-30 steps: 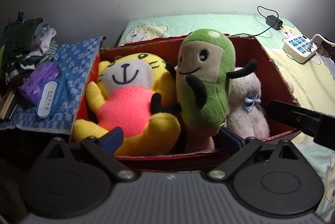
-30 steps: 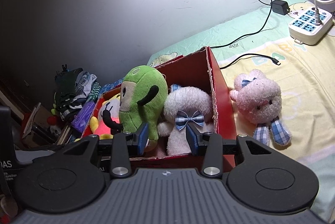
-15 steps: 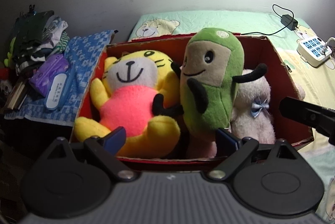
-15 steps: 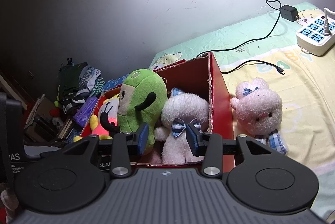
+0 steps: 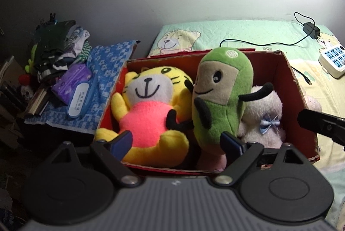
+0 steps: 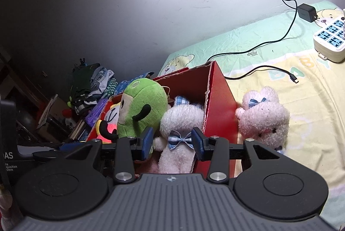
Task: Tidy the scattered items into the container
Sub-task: 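Move the right gripper to the pink bunny plush on the sheet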
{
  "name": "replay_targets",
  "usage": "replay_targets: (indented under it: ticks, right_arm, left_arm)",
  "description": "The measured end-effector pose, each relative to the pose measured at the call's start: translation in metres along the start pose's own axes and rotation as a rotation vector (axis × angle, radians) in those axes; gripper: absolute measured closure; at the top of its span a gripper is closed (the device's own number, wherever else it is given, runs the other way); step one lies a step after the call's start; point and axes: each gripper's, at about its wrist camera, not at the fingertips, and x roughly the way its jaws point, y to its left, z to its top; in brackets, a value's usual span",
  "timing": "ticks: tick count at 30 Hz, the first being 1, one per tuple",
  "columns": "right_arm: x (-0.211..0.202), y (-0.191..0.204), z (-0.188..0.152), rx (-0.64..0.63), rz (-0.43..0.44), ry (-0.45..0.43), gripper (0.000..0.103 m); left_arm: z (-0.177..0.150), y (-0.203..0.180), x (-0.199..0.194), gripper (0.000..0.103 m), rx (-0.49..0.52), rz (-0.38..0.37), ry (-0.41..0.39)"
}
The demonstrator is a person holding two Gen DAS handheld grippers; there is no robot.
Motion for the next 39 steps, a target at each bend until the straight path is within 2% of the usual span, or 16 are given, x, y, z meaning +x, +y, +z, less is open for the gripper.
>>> replay_targets:
  ticks: [5,12,17,21,26,29,32,35,39]
  right_arm:
    - [-0.009,-0.011,0.002,0.007,0.051,-0.012,0.06]
    - [-0.022,-0.029,0.005,0.02,0.059,-0.015,0.06]
    - [-0.031,-0.04,0.005,0.022,0.061,-0.012,0.06]
    - [-0.043,-0.054,0.007,0.034,0.032,-0.026,0.06]
    - [-0.055,-0.077,0.009,0.062,-0.019,-0.037,0.06]
    - [-0.06,-0.096,0.008,0.089,-0.045,-0.032,0.06]
    - [-0.06,-0.118,0.005,0.134,-0.067,-0.011,0.06]
    - [-0.058,-0.14,0.001,0.16,-0.1,0.018,0.06]
    - [-0.047,-0.16,0.0,0.149,-0.071,0.086,0.063]
  left_arm:
    - [-0.001,-0.012,-0.002,0.011,0.011,0.029,0.022]
    - [-0.004,-0.028,-0.006,0.011,0.014,0.059,0.032]
    - [-0.002,-0.041,-0.025,0.014,0.026,0.056,-0.042]
    - [0.0,-0.062,-0.047,0.016,0.062,-0.02,-0.134]
    - [0.002,-0.096,-0.058,0.017,0.111,-0.199,-0.165]
    - [-0.002,-0.119,-0.061,0.017,0.146,-0.333,-0.154]
    - [-0.011,-0.147,-0.06,0.018,0.208,-0.408,-0.162]
    - [-0.018,-0.165,-0.047,0.02,0.219,-0.509,-0.111]
    - [-0.027,-0.18,-0.031,0.026,0.254,-0.554,-0.072]
